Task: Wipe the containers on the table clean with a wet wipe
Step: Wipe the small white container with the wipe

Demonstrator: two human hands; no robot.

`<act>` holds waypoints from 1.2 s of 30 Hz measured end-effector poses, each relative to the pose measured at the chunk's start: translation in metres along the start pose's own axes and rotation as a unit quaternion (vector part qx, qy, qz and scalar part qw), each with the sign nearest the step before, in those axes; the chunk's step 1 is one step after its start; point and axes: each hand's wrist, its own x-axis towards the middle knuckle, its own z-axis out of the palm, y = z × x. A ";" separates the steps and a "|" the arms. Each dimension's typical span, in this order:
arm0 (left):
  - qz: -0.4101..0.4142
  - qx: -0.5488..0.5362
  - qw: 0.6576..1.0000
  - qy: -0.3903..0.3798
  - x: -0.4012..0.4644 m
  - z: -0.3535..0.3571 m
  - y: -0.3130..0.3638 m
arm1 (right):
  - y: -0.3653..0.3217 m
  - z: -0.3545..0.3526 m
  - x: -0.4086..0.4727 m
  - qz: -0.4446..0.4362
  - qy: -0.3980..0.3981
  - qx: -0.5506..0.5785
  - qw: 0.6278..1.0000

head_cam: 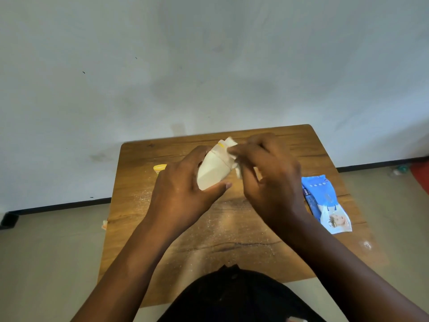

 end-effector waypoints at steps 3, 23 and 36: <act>-0.022 -0.058 0.998 -0.011 -0.001 -0.002 -0.003 | 0.004 -0.009 0.004 0.098 -0.001 0.078 0.992; -0.035 -0.187 0.979 -0.068 -0.005 -0.006 -0.004 | 0.013 -0.024 0.028 0.272 -0.062 0.394 0.876; -0.019 -0.217 0.971 -0.098 -0.011 -0.012 -0.012 | 0.009 -0.034 0.018 0.126 -0.172 0.326 0.921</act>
